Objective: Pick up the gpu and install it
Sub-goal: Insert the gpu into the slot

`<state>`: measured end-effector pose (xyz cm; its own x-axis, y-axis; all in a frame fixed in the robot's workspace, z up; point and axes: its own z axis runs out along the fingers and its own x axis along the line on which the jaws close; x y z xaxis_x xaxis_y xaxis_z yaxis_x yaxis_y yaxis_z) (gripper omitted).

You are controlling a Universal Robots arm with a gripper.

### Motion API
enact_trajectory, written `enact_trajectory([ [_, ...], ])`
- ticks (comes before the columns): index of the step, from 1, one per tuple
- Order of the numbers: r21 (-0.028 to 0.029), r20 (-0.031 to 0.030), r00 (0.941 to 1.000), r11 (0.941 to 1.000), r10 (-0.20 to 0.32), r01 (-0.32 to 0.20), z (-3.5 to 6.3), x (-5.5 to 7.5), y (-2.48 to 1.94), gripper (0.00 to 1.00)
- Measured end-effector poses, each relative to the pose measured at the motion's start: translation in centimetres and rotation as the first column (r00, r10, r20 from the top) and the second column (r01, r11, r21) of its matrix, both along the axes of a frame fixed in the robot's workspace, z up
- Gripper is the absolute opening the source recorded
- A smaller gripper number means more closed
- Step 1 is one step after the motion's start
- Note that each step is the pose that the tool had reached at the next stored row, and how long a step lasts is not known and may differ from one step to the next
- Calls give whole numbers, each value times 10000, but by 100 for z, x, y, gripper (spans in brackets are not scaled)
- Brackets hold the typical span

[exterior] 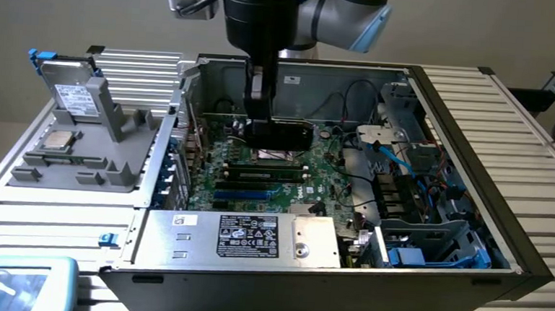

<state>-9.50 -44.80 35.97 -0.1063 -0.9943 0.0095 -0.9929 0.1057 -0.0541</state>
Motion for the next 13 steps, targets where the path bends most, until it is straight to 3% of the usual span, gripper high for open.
enact_trajectory([
  [4, 2, -24, 9999, 9999, 128, -128, -73, 0, -59, 27],
  [13, 5, -78, 9955, 9955, 943, -943, -235, 0, -79, 27],
])
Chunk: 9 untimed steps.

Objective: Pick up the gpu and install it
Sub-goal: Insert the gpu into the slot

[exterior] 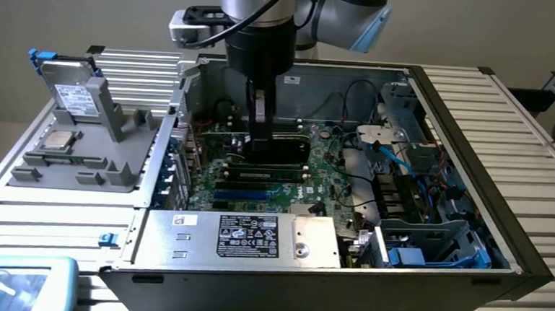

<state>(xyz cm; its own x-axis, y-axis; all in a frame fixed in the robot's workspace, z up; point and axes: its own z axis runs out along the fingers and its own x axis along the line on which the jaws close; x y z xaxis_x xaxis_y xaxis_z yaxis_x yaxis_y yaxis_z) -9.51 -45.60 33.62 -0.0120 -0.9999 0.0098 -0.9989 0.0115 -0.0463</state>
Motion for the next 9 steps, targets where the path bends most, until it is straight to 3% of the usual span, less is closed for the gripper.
enact_trajectory([
  [4, 1, 0, 10000, 10000, 50, -50, -74, -4, 0, 27],
  [6, 1, -4, 9999, 9999, 144, -144, -219, -27, 0, 27],
  [9, -71, -60, 9998, 9998, 202, -202, -248, -28, 6, 27],
])
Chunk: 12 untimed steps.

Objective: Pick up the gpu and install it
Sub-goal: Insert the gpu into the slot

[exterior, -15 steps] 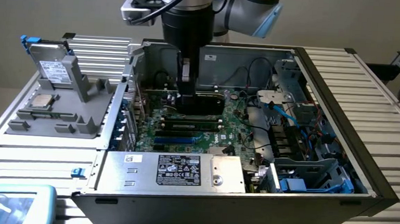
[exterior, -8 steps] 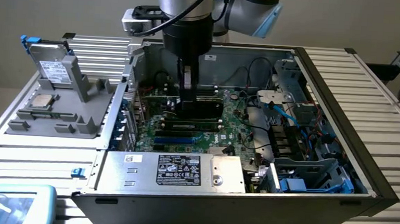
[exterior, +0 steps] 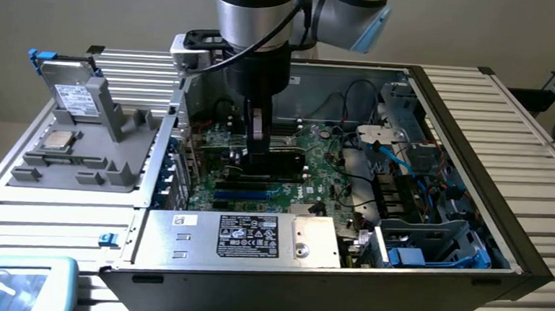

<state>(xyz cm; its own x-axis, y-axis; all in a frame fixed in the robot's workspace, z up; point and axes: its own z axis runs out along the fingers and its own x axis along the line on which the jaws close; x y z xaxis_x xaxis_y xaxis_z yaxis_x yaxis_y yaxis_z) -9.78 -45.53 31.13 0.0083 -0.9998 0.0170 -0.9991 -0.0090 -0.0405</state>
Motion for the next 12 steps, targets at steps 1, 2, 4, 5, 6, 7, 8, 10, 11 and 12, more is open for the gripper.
enact_trajectory([
  [1, -29, -88, 10000, 10000, 1, -1, -1, 10, 4, 27],
  [2, -45, -177, 9998, 10000, 1, -1, -3, 23, 7, 27],
  [4, -60, -221, 9998, 10000, 0, -1, -3, 28, 7, 27],
  [5, -60, -223, 9998, 10000, -1, 0, -4, 28, 6, 27],
  [6, -62, -229, 9997, 10000, -5, 3, -5, 32, 4, 27],
  [7, -65, -230, 9997, 10000, -49, 48, -10, 33, 4, 27],
  [8, -82, -229, 9997, 9999, -119, 117, -15, 33, 4, 27],
  [10, -123, -230, 9996, 9998, -158, 155, -15, 33, 4, 27],
  [11, -123, -229, 9996, 9998, -158, 156, -16, 33, 3, 27],
  [12, -123, -232, 9996, 9998, -159, 157, -17, 33, -1, 27],
])
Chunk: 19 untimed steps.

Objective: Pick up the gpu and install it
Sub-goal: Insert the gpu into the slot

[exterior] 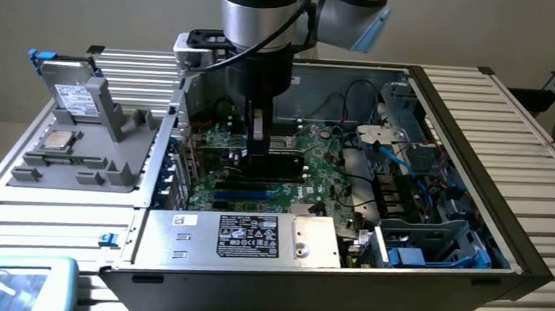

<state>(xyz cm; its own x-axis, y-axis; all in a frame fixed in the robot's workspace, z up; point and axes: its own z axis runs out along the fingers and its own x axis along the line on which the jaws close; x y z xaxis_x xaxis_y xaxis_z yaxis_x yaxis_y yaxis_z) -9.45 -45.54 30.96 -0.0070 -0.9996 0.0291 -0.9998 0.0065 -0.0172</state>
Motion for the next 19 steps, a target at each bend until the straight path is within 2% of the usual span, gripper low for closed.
enact_trajectory([
  [4, -2, -47, 10000, 10000, 0, 0, -22, 1, -14, 27],
  [8, -1, -68, 10000, 10000, -63, 63, -48, 0, -60, 27],
  [12, -11, -70, 9998, 9998, -175, 175, -58, 0, -61, 27],
  [15, -10, -70, 9983, 9983, -584, 584, -87, 0, -61, 27],
  [16, -28, -70, 9978, 9979, -653, 653, -89, 0, -61, 27],
  [19, -38, -69, 9978, 9978, -656, 656, -93, 0, -61, 27],
])
